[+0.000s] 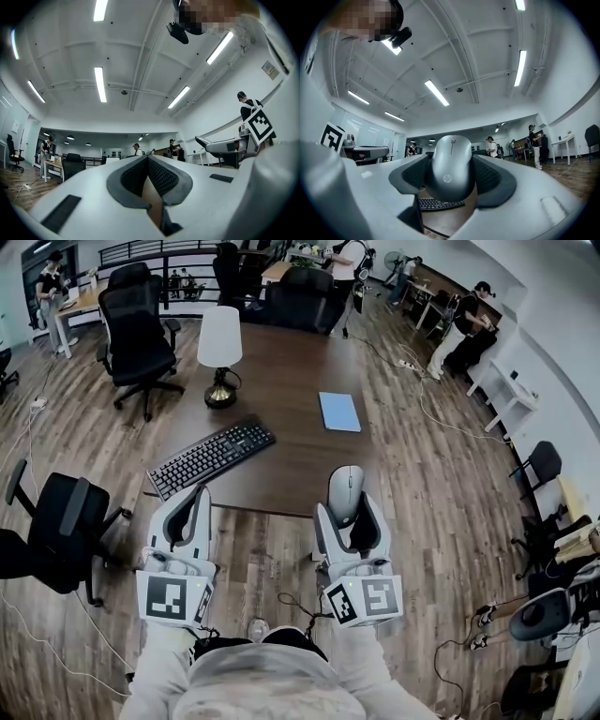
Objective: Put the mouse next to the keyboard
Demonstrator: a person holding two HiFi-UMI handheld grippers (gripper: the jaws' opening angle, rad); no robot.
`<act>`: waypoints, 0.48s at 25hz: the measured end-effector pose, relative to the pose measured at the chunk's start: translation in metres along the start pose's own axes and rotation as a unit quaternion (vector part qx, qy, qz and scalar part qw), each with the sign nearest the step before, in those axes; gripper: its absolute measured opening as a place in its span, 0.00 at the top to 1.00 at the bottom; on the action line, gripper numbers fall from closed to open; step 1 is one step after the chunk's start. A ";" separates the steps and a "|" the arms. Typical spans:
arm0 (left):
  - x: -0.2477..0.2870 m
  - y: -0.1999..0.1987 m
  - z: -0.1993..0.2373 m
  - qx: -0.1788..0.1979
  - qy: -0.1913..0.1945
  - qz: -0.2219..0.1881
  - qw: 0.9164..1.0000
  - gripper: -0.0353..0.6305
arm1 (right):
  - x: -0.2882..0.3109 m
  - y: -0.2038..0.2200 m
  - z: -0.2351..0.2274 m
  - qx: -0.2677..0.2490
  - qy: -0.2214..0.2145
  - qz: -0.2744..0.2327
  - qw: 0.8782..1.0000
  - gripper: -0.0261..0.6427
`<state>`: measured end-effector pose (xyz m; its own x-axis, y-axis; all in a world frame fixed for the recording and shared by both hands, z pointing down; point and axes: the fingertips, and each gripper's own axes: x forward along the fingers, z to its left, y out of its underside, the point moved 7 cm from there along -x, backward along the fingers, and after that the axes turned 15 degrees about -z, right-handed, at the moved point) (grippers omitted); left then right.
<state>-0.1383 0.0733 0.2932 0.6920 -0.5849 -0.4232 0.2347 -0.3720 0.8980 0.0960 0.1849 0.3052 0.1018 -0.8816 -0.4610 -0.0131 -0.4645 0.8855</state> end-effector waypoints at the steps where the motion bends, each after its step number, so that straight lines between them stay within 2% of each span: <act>1: 0.003 0.003 -0.001 0.002 -0.002 0.001 1.000 0.94 | 0.003 0.003 -0.004 0.001 -0.003 0.001 1.000 0.50; 12: 0.026 0.024 0.000 0.007 -0.007 0.011 1.000 0.94 | 0.024 0.028 -0.026 0.017 -0.006 0.008 1.000 0.50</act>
<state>-0.1145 0.0494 0.3043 0.6869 -0.6029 -0.4057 0.2106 -0.3692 0.9052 0.1240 0.1527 0.3200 0.0889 -0.8901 -0.4469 -0.0495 -0.4521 0.8906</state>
